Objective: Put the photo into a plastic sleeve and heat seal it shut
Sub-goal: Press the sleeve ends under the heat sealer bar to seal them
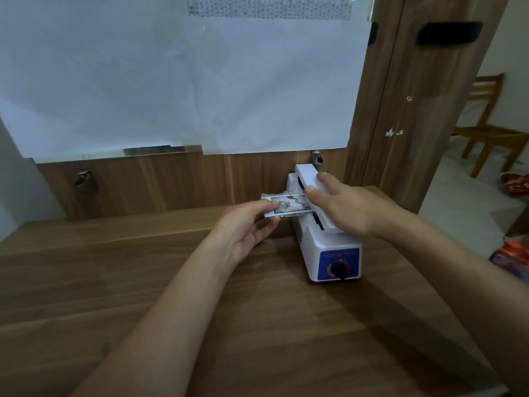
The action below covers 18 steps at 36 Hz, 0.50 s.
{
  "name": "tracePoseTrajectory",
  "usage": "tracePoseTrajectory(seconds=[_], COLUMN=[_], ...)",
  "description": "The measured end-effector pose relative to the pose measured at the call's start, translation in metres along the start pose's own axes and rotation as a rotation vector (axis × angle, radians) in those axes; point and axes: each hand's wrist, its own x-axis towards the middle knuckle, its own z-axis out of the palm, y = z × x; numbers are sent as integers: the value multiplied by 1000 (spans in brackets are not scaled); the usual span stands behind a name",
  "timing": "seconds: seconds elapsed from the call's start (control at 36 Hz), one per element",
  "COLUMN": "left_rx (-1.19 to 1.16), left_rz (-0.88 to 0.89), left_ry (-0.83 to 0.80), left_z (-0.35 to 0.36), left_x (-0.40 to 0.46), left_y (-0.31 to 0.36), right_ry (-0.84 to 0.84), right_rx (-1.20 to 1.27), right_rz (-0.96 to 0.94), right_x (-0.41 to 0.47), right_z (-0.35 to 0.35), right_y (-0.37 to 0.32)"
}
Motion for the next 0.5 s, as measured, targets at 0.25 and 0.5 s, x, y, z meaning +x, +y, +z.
tracePoseTrajectory(seconds=[0.25, 0.5], left_rx=[-6, -2], left_rz=[-6, -2], left_ry=[-11, -17], left_z=[1, 1], left_x=[-1, -2], left_y=[-1, 0], right_ry=[-2, 1], right_rx=[17, 15], right_rz=[-3, -12], right_x=[0, 0], right_z=[2, 3], right_y=[0, 0])
